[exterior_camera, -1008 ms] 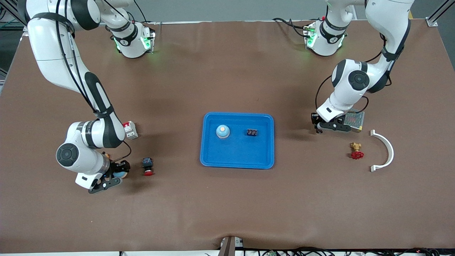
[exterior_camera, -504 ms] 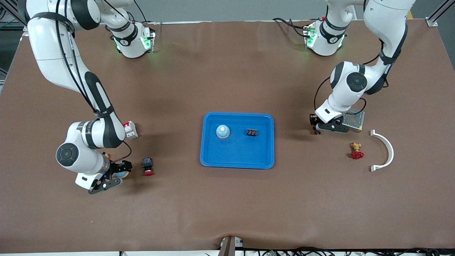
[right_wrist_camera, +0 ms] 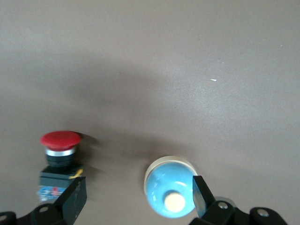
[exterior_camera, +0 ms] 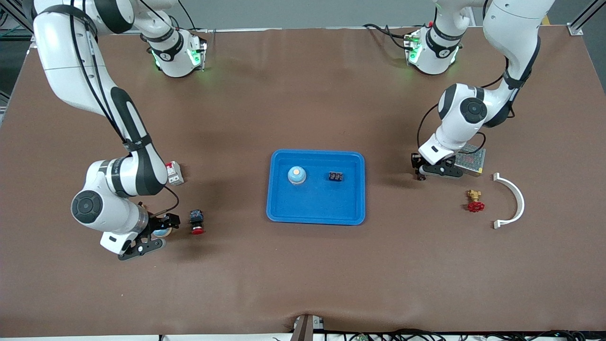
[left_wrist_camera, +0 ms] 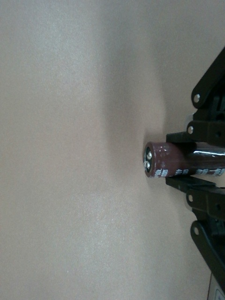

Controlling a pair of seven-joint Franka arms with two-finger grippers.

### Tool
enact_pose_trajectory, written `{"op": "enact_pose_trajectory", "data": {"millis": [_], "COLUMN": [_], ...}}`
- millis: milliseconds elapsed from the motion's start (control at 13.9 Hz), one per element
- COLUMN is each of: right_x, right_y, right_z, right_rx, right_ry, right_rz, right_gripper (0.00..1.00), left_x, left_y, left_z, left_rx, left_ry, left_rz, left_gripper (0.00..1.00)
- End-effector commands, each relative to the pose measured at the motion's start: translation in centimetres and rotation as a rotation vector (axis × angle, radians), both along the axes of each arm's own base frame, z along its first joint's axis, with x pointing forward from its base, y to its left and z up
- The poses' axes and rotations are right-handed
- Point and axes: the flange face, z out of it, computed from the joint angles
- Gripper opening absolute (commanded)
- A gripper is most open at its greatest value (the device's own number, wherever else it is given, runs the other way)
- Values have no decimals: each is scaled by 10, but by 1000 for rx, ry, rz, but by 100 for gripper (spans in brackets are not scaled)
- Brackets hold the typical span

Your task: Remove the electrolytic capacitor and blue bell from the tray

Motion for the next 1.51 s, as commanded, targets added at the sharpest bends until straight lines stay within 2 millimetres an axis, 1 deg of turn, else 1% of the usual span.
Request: {"op": "enact_pose_trajectory", "data": {"millis": [0, 72, 144, 216, 288, 432, 504, 576, 648, 936, 1152, 1224, 1368, 1440], "right_x": [-4, -6, -7, -9, -11, -16, -20, -24, -29, -49, -62, -68, -76, -81], "right_y": [30, 40, 51, 62, 72, 91, 100, 118, 135, 194, 228, 240, 257, 266], "right_z": [31, 38, 45, 49, 51, 59, 61, 64, 72, 74, 75, 76, 73, 71], "right_rx": [4, 4, 6, 11, 13, 18, 26, 36, 39, 39, 44, 45, 42, 39], "right_ry": [14, 11, 4, 0, -2, 0, 17, 21, 13, 17, 12, 12, 14, 16], "right_rz": [-106, -136, -158, -179, -198, -234, -284, -318, -336, -414, -436, -439, -458, -453], "right_gripper": [100, 100, 100, 100, 100, 100, 100, 100, 100, 100, 100, 100, 100, 100], "left_x": [0, 0, 0, 0, 0, 0, 0, 1, 1, 6, 7, 9, 12, 13], "left_y": [-3, -2, -2, -2, -2, -2, -2, -2, -2, 2, -4, -6, -7, -8], "left_z": [-2, -1, -1, -1, -1, -1, -1, 0, 0, 7, 10, 17, 26, 30], "left_rx": [-7, -8, -7, -7, -7, -7, -8, -8, -9, -14, -34, -38, -42, -49], "left_ry": [-13, -15, -16, -16, -16, -16, -16, -17, -17, -29, -31, -40, -51, -53], "left_rz": [-14, -11, -10, -10, -10, -10, -7, -1, 4, 39, 151, 169, 183, 225], "left_gripper": [66, 75, 79, 79, 83, 100, 100, 100, 100, 100, 100, 100, 100, 100]}}
